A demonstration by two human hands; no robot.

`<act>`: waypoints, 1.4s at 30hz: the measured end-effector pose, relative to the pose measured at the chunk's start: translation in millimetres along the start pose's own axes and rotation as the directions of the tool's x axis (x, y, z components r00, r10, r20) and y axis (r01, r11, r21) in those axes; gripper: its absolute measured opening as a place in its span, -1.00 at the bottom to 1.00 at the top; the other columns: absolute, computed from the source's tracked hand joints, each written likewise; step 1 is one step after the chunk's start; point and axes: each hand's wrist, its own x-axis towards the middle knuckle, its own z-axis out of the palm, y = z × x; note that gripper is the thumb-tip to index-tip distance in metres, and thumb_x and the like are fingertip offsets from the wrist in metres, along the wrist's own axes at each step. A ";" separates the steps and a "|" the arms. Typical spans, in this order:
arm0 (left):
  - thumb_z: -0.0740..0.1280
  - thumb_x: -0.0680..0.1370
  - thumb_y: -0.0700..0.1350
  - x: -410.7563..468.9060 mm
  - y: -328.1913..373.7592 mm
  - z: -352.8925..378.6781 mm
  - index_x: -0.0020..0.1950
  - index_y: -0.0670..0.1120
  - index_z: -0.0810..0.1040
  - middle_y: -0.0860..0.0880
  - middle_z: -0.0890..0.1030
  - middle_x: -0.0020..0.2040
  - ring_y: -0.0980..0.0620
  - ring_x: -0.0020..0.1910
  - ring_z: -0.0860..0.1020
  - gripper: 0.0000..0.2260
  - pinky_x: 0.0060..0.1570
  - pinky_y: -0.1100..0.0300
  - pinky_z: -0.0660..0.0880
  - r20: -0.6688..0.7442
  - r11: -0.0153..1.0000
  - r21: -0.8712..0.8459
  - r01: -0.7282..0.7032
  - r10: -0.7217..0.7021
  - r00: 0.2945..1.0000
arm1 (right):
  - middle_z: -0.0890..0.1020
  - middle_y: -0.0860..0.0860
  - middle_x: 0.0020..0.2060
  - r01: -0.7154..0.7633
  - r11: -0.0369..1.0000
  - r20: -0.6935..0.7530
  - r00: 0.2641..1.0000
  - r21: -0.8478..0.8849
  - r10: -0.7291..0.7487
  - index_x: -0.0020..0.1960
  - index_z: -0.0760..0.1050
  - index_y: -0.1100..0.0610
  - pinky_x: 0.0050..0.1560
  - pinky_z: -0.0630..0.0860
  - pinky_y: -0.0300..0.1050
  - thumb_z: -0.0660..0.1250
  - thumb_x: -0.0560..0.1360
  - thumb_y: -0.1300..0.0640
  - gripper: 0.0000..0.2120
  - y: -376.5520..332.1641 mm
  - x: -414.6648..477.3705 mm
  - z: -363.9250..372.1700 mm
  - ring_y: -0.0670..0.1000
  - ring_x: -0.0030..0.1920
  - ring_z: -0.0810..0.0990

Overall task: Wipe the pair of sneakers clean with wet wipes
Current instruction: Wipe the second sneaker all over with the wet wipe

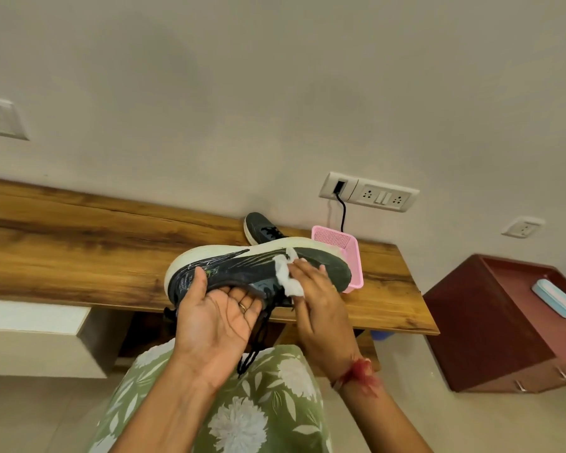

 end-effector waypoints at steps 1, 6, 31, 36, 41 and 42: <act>0.01 0.61 0.20 -0.5 -0.9 0.6 0.30 -0.21 0.46 -0.20 0.64 0.14 -0.09 0.19 0.57 -0.44 0.22 0.07 0.40 0.001 1.000 0.004 -0.003 0.003 1.000 | 0.47 0.05 0.30 -0.025 1.000 -0.019 0.999 0.015 0.025 0.35 0.40 0.18 0.42 0.16 0.01 0.03 0.53 0.10 -0.56 -1.2 1.0 1.3 -0.22 0.37 0.24; -0.01 0.62 0.20 1.3 3.0 -4.3 0.27 -0.23 0.54 -0.20 0.62 0.17 -0.07 0.16 0.60 -0.41 0.18 0.06 0.52 0.003 1.000 -0.002 -0.013 0.013 1.000 | 0.46 0.09 0.30 0.146 0.984 0.088 0.984 0.099 -0.155 0.34 0.40 0.22 0.45 0.10 -0.14 0.11 0.50 0.21 -0.58 -26.9 -11.0 -0.1 -0.08 0.38 0.31; 0.02 0.61 0.20 0.5 3.1 -1.3 0.32 -0.22 0.46 -0.19 0.64 0.13 -0.07 0.17 0.57 -0.44 0.19 0.08 0.42 -0.022 0.999 0.014 -0.035 0.035 0.999 | 0.52 0.07 0.24 -0.032 0.999 -0.036 0.999 -0.026 0.031 0.29 0.46 0.20 0.42 0.11 -0.11 0.07 0.51 0.13 -0.59 -23.3 -3.7 5.1 -0.05 0.32 0.35; 0.01 0.61 0.20 0.9 3.7 -3.9 0.30 -0.21 0.47 -0.18 0.65 0.12 -0.07 0.18 0.56 -0.44 0.24 0.08 0.38 -0.021 0.999 0.030 -0.018 0.018 1.000 | 0.53 0.06 0.22 -0.011 0.985 -0.025 1.000 -0.171 0.006 0.27 0.46 0.17 0.44 0.11 -0.06 0.08 0.51 0.14 -0.61 -1.4 1.3 0.8 -0.02 0.28 0.39; 0.00 0.61 0.21 3.9 6.5 -6.4 0.30 -0.22 0.47 -0.19 0.65 0.10 -0.07 0.11 0.62 -0.43 0.18 0.09 0.42 -0.021 0.999 0.026 -0.025 0.026 0.999 | 0.51 -0.07 0.23 -0.001 0.979 0.090 0.996 0.204 -0.018 0.28 0.47 0.05 0.34 0.24 -0.28 0.04 0.57 0.02 -0.62 -28.6 -8.8 5.8 -0.21 0.29 0.36; 0.00 0.61 0.21 4.5 8.4 -7.7 0.30 -0.22 0.47 -0.19 0.65 0.10 -0.06 0.09 0.63 -0.43 0.16 0.09 0.42 -0.028 0.999 0.027 -0.026 0.027 0.999 | 0.56 -0.12 0.17 -0.054 0.943 0.121 0.993 0.328 0.015 0.24 0.50 -0.01 0.23 0.36 -0.27 0.06 0.57 -0.04 -0.65 -30.9 -8.8 1.0 -0.22 0.21 0.45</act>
